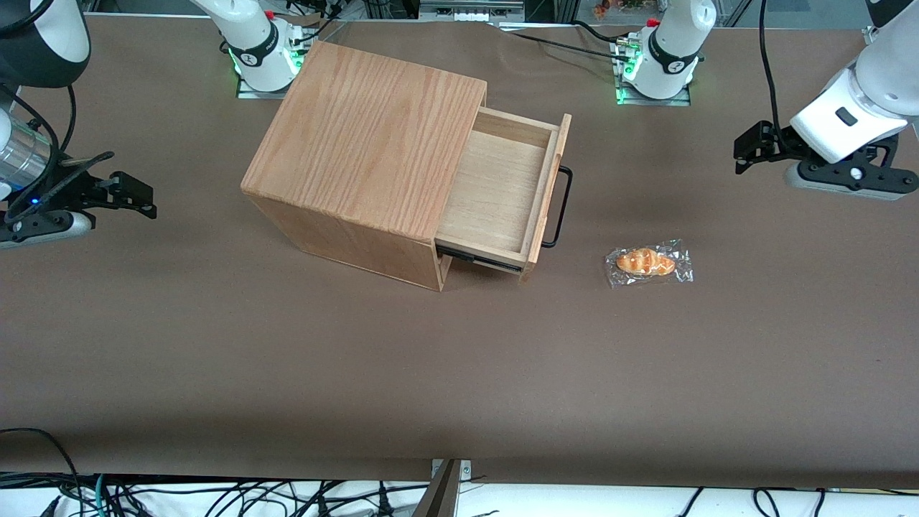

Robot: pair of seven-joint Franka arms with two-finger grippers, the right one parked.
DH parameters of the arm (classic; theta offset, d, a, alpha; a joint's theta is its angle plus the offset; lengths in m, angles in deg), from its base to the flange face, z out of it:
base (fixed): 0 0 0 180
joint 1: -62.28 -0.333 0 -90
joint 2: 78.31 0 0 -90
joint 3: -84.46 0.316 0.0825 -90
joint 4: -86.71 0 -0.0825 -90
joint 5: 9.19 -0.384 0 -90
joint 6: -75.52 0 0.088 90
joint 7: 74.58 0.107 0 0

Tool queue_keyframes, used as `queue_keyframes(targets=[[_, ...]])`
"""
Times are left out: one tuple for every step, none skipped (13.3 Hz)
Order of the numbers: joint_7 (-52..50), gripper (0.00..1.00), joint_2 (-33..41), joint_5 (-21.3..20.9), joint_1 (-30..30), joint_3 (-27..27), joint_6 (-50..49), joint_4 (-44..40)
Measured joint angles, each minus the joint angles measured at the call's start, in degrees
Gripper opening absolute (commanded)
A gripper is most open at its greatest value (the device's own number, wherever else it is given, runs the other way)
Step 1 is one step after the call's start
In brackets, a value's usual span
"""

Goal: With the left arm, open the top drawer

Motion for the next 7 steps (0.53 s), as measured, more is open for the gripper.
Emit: queue_keyframes(targets=[[-0.79,1.0,0.15,0.33,0.17,0.04,0.28,0.32],[-1.2,1.0,0.22,1.28,0.43,0.03,0.57,0.47],[-1.29,1.0,0.27,2.42,0.67,0.03,0.97,0.56],[-1.31,1.0,0.3,2.8,0.83,0.03,1.35,0.58],[-1.34,1.0,0.35,2.82,0.84,0.07,1.53,0.58],[-1.36,1.0,0.38,2.82,0.78,0.23,1.57,0.58],[-1.36,1.0,0.39,2.82,0.71,0.44,1.6,0.56]])
